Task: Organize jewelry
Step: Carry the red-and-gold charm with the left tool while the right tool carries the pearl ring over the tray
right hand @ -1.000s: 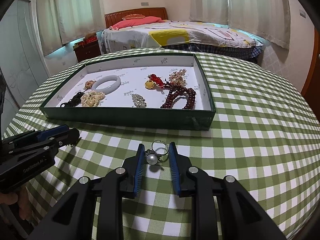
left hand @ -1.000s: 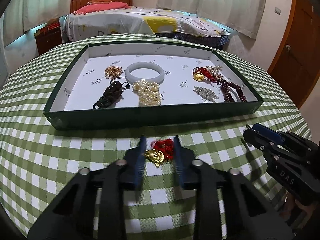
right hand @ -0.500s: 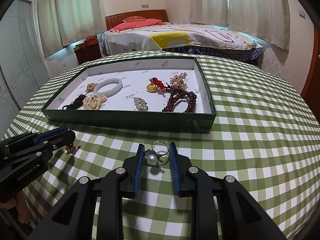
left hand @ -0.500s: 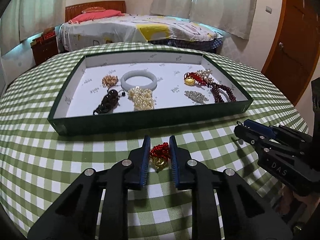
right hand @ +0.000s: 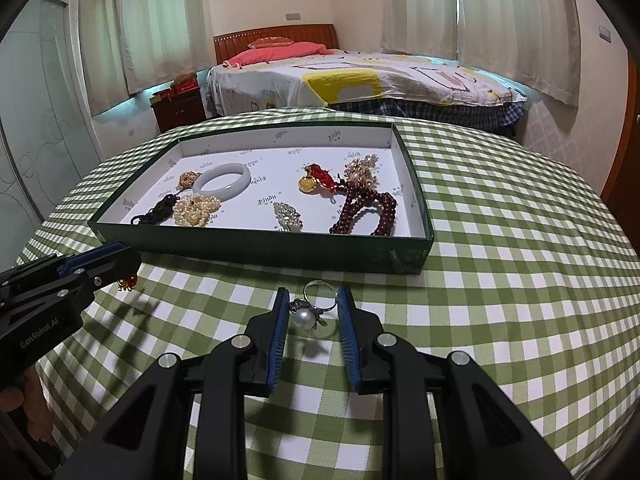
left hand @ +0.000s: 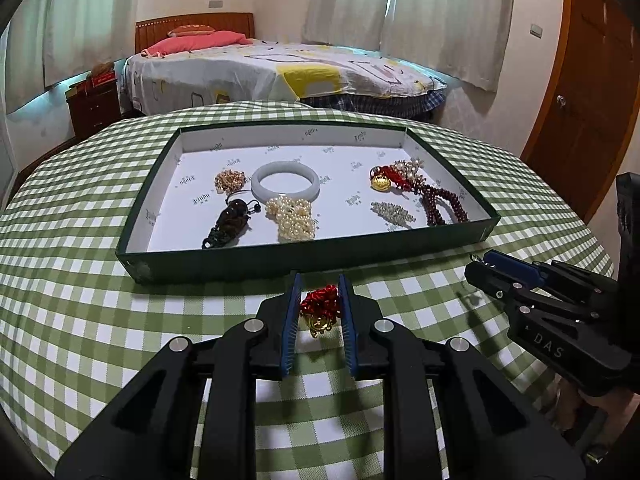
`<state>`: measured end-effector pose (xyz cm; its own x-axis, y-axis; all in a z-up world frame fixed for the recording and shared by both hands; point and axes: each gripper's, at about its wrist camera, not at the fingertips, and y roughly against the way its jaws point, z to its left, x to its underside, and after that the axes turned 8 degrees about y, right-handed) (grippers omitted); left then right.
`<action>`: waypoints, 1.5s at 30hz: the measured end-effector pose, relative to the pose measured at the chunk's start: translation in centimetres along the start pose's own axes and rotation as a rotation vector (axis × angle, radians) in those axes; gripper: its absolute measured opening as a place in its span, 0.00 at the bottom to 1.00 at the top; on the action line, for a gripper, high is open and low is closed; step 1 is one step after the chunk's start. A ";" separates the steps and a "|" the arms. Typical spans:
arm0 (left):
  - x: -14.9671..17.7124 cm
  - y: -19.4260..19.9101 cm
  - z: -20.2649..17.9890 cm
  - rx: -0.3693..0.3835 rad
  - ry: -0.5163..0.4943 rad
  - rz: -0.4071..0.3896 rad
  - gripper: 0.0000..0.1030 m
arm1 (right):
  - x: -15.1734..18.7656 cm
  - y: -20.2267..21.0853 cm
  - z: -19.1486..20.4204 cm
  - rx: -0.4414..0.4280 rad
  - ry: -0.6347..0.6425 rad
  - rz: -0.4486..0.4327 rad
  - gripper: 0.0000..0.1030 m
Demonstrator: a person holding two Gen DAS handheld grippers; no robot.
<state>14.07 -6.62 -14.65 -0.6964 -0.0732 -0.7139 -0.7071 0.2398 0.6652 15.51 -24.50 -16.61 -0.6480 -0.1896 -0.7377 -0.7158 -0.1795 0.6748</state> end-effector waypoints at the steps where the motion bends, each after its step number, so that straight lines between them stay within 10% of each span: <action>1: 0.0 0.1 0.0 0.001 0.001 -0.002 0.18 | -0.1 0.1 0.0 0.001 0.000 -0.004 0.25; 27: -5.7 2.4 0.2 0.035 0.010 -0.132 0.18 | -5.5 2.2 0.2 -0.015 0.010 -0.124 0.25; 45: -13.8 -5.8 1.1 -0.016 -0.013 -0.144 0.18 | -13.6 -4.7 -0.3 -0.001 0.060 -0.165 0.25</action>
<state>27.95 -5.90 -8.87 -0.5864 -0.0932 -0.8047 -0.8013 0.2126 0.5593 27.78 -21.32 -9.76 -0.5048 -0.2150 -0.8360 -0.8109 -0.2138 0.5447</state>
